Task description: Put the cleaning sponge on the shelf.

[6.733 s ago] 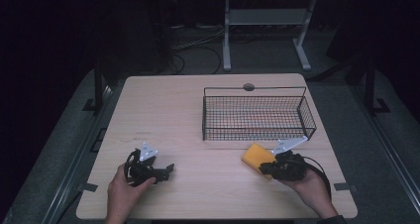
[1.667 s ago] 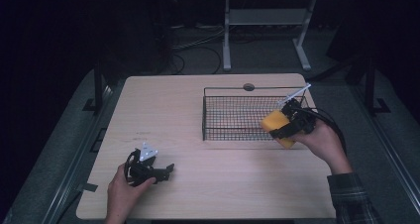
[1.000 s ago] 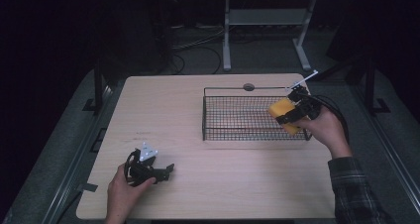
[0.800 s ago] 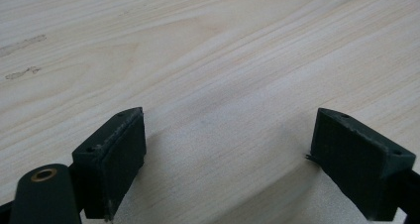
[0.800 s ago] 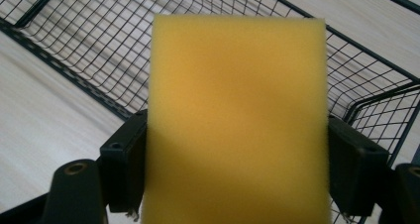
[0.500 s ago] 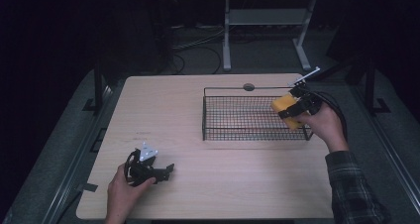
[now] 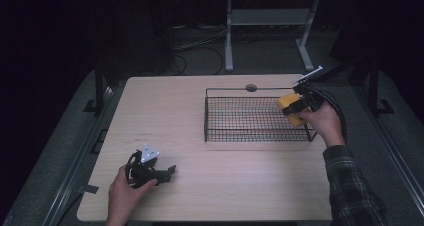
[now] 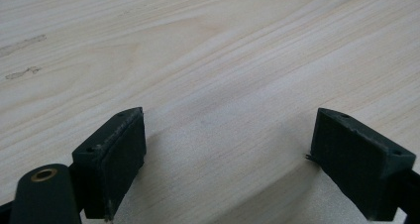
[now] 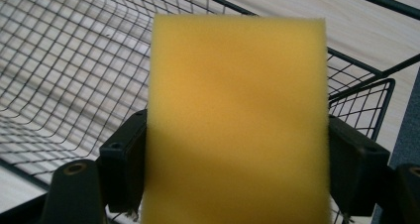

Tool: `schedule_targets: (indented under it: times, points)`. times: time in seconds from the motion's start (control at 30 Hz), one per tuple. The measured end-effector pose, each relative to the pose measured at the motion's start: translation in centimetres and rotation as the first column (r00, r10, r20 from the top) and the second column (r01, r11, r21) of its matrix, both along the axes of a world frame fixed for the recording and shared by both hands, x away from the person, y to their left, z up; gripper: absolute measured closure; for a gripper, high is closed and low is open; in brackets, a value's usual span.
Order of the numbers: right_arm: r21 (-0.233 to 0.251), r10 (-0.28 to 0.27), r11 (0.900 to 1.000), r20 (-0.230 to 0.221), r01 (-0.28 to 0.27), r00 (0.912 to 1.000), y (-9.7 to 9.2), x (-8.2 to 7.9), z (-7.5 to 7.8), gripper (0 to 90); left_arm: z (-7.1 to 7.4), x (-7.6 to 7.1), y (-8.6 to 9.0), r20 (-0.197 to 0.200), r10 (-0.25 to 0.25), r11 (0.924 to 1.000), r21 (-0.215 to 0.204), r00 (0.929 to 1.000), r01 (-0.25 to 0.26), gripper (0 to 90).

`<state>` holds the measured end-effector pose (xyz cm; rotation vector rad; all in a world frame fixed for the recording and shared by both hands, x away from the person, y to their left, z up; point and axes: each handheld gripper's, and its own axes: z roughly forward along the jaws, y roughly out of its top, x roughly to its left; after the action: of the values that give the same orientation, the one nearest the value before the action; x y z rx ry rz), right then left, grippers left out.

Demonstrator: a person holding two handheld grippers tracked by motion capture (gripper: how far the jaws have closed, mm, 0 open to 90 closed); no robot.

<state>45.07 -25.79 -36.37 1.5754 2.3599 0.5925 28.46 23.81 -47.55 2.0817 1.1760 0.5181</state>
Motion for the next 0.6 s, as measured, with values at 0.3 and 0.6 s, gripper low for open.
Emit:
schedule_targets:
  times: [0.3, 0.6]
  points:
    - [-0.007, -0.035, 0.9994, -0.019, 0.035, 0.9992, -0.3, 1.0, -1.5, 23.0, 0.0, 0.0, 0.0, 0.0, 0.0, 1.0, 0.0, 1.0, 0.0, 13.1]
    - [0.001, -0.05, 0.9988, -0.026, 0.05, 0.9984, -0.7, 1.3, -3.0, 22.9, 0.0, 0.0, 0.0, 0.0, 0.0, 1.0, 0.0, 1.0, 0.0, 13.1]
